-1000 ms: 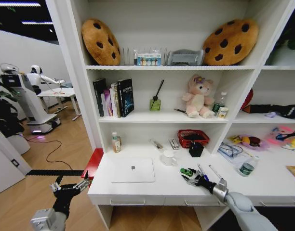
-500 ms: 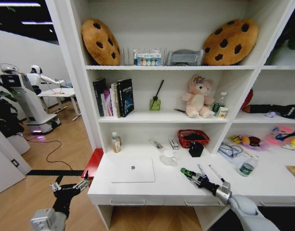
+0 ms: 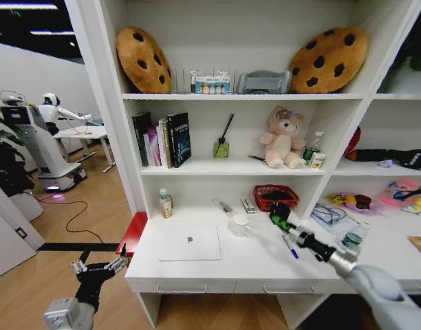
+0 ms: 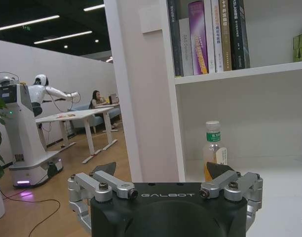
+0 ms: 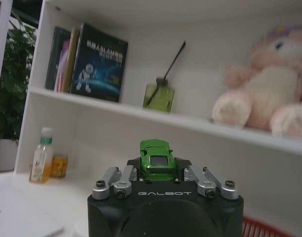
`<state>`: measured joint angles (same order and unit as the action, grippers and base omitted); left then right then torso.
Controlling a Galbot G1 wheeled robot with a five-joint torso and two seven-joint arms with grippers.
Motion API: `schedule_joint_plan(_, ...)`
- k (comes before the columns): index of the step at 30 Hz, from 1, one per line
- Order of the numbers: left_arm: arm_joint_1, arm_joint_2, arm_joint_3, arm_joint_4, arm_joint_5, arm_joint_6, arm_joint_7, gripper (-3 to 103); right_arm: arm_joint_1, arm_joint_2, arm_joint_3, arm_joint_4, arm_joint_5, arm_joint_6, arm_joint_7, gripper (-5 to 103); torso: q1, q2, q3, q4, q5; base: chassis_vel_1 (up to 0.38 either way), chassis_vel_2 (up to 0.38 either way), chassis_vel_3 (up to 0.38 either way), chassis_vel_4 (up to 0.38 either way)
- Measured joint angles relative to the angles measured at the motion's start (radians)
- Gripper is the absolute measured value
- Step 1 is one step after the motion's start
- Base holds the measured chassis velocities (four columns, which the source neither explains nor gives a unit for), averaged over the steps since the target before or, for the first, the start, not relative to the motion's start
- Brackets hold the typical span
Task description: Organize the objects on the table.
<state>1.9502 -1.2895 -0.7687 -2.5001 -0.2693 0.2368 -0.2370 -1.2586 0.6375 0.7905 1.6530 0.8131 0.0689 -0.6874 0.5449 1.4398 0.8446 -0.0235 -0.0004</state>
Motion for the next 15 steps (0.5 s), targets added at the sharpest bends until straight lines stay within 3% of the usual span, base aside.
schedule_joint_plan(1,0.000,0.000,0.000,0.000,0.000,0.000,0.000,100,0.102,-0.064,-0.043,0.010,0.052,-0.034,0.030,36,0.000,0.000,0.000,0.0005,0.0002,0.000,0.000,0.000,0.000)
schedule_joint_plan(2,0.000,0.000,0.000,0.000,0.000,0.000,0.000,100,0.102,-0.064,-0.043,0.010,0.052,-0.034,0.030,36,0.000,0.000,0.000,0.0005,0.0002,0.000,0.000,0.000,0.000)
schedule_joint_plan(3,0.000,0.000,0.000,0.000,0.000,0.000,0.000,100,0.220,-0.106,-0.103,0.008,0.092,-0.072,0.064,36,0.000,0.000,0.000,0.0007,-0.0002,0.000,0.000,0.000,0.000)
schedule_joint_plan(5,0.000,0.000,0.000,0.000,0.000,0.000,0.000,100,0.295,-0.122,-0.155,-0.002,0.113,-0.093,0.086,36,0.000,0.000,0.000,0.0007,-0.0002,0.000,0.000,0.000,0.000)
schedule_joint_plan(7,0.000,0.000,0.000,0.000,0.000,0.000,0.000,100,0.499,-0.134,-0.302,-0.061,0.133,-0.127,0.118,36,0.000,0.000,0.000,0.0005,0.0008,0.000,0.000,0.000,0.000)
schedule_joint_plan(10,0.000,0.000,0.000,0.000,0.000,0.000,0.000,100,0.637,-0.132,-0.422,-0.125,0.133,-0.136,0.115,36,0.000,0.000,0.000,0.0004,-0.0003,0.000,0.000,0.000,0.000)
schedule_joint_plan(13,0.000,0.000,0.000,0.000,0.000,0.000,0.000,100,0.893,-0.076,-0.667,-0.272,0.121,-0.164,0.063,36,0.000,0.000,0.000,-0.0005,0.0016,0.000,0.000,0.000,0.000)
schedule_joint_plan(14,0.000,0.000,0.000,0.000,0.000,0.000,0.000,100,0.893,-0.076,-0.667,-0.272,0.121,-0.164,0.063,36,0.000,0.000,0.000,-0.0005,0.0016,0.000,0.000,0.000,0.000)
schedule_joint_plan(15,0.000,0.000,0.000,0.000,0.000,0.000,0.000,100,0.978,-0.046,-0.737,-0.314,0.121,-0.182,0.055,36,0.000,0.000,0.000,0.0003,0.0005,0.000,0.000,0.000,0.000)
